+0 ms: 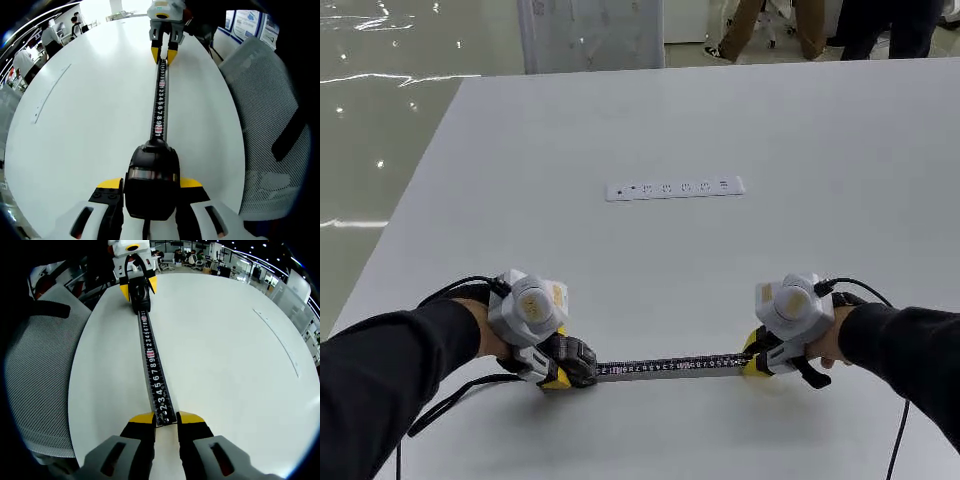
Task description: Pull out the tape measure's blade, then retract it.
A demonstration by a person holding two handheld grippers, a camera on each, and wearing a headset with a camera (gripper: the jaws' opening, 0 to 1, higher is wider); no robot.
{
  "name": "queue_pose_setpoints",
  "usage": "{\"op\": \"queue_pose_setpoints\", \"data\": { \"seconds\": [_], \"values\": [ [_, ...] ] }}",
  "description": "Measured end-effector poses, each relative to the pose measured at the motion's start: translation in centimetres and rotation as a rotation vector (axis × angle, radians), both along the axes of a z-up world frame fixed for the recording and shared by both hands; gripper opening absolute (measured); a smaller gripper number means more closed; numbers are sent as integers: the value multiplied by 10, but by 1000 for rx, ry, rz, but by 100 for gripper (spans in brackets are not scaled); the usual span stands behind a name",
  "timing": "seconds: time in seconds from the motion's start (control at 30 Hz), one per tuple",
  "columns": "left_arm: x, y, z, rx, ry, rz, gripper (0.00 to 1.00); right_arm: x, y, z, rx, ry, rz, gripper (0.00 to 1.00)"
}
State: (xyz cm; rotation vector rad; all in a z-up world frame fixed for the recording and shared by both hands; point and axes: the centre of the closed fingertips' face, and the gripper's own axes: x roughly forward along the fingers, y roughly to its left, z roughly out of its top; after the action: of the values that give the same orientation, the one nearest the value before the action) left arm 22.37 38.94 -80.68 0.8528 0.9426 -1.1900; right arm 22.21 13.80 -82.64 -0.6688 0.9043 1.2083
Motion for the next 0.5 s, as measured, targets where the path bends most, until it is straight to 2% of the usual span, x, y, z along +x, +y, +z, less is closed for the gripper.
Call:
{"op": "queue_pose_setpoints", "data": {
  "seconds": [0.03,0.07,0.13,0.17,0.2,0.23,0.3,0.37,0.47,0.5],
  "values": [
    [1,0,-1,-10,-8,4,37,0,0,0,3,-1,-3,14],
    [5,0,0,-42,-32,51,39,-1,0,0,6,-6,-13,14],
    [8,3,2,-68,-39,122,43,-2,1,0,-2,-41,6,16],
    [8,6,5,-99,-17,212,46,6,-2,2,-15,-106,-20,20],
    [5,6,6,-126,13,275,49,10,-2,3,-10,-127,-51,25],
    [2,5,8,-177,43,318,56,8,3,5,23,-126,-74,34],
    [6,11,9,-207,9,362,74,7,4,6,50,-139,-110,44],
    [6,19,10,-255,-11,417,83,4,2,8,48,-160,-126,51],
    [6,27,17,-334,-60,465,98,4,-3,15,93,-197,-190,55],
    [9,31,25,-372,-107,462,99,1,-6,17,109,-192,-223,56]
  ]
}}
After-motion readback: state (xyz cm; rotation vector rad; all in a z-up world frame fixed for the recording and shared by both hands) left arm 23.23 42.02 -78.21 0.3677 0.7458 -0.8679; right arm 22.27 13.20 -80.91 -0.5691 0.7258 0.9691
